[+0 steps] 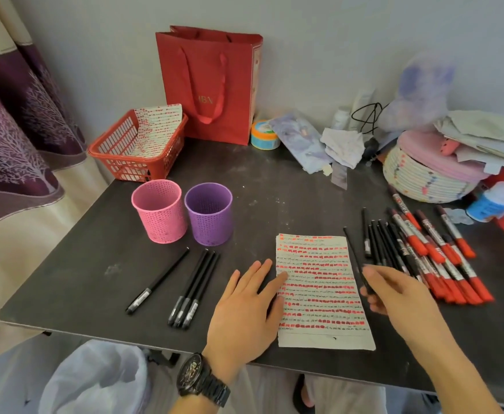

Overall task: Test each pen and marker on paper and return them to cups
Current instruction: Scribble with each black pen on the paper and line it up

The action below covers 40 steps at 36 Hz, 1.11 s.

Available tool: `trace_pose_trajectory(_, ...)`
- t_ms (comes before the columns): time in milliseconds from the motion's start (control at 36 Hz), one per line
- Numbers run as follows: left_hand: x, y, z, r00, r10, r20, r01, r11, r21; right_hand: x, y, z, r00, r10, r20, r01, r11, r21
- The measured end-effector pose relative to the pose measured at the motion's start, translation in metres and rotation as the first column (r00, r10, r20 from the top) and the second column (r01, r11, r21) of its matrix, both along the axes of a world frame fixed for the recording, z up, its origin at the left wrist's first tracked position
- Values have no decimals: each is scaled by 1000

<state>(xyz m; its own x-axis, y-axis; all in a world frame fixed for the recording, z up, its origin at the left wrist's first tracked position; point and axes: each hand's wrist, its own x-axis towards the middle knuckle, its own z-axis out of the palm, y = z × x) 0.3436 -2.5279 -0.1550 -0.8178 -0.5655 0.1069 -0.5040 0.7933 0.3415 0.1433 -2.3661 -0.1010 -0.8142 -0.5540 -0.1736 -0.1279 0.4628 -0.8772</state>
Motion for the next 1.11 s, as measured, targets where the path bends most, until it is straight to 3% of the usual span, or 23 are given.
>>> trace_pose_trajectory(194, 2, 0, 4, 1000, -7, -22, 8, 1000, 26, 50, 6, -22, 972, -74, 221, 145, 935, -325)
trace_pose_trajectory(361, 3, 1, 6, 999, -22, -40, 24, 998, 52, 74, 6, -35, 988, -121, 93, 149, 901, -408)
trace_pose_trajectory(500, 4, 4, 9, 988, -23, -152, 38, 995, 93, 73, 6, -32, 994, -21, 107, 69, 883, -465)
trace_pose_trajectory(667, -3, 21, 14, 933, -187, -308, 200, 980, 9, 75, 8, -32, 983, 76, 165, 20, 858, -513)
trace_pose_trajectory(750, -14, 34, 19, 914, -252, -319, 262, 965, -11, 77, 8, -33, 990, 86, 113, -16, 860, -510)
trace_pose_trajectory(861, -22, 38, 21, 903, -285, -322, 287, 957, -44, 76, 9, -33, 979, 96, 180, 19, 837, -548)
trace_pose_trajectory(1000, -21, 37, 23, 919, -264, -293, 266, 963, -35, 77, 6, -32, 979, 26, 204, 91, 835, -543)
trace_pose_trajectory(1111, -13, 39, 23, 925, -233, -299, 256, 966, 38, 76, 5, -32, 972, 82, 222, 43, 863, -503)
